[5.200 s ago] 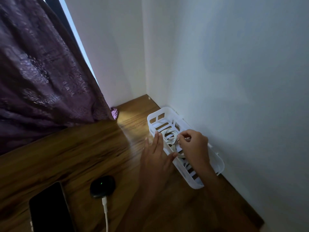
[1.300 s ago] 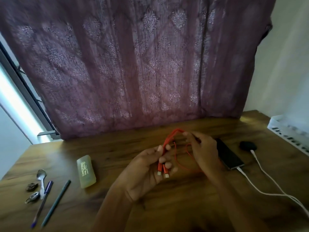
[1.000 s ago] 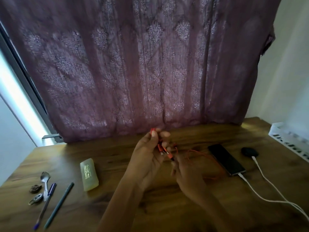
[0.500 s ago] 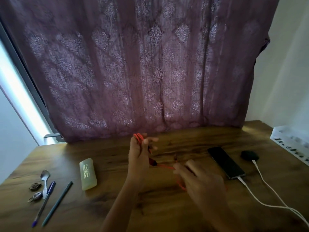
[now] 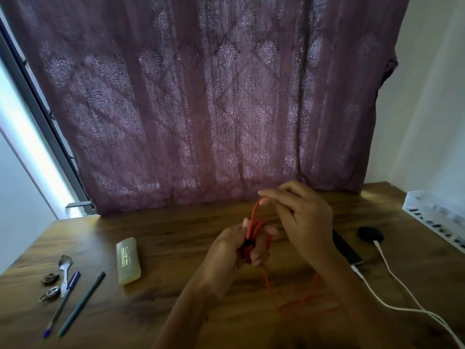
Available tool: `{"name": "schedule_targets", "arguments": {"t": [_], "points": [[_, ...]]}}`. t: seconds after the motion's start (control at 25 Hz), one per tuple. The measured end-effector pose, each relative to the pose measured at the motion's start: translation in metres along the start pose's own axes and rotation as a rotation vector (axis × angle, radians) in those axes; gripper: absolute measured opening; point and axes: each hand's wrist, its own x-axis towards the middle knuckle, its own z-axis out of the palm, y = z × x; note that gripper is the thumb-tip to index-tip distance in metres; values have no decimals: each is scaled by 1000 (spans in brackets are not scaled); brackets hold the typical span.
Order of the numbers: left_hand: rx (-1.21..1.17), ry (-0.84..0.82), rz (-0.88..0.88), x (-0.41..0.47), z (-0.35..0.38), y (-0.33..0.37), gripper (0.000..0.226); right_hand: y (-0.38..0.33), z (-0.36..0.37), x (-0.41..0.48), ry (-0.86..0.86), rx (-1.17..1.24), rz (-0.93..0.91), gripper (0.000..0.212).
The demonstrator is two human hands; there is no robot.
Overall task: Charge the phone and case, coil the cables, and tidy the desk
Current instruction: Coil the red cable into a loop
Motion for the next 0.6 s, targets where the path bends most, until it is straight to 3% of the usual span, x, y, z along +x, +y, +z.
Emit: {"name": "schedule_targets", "arguments": {"t": [0.12, 0.4, 0.6], "points": [[-202, -14, -38, -1, 9, 7, 64, 12, 3, -5, -48, 120, 132, 18], [-602, 157, 14, 13, 8, 18, 60, 28, 14, -43, -178, 38, 238, 35], [-487, 373, 98, 18, -10, 12, 54, 20, 15, -67, -208, -112, 104, 33]]}}
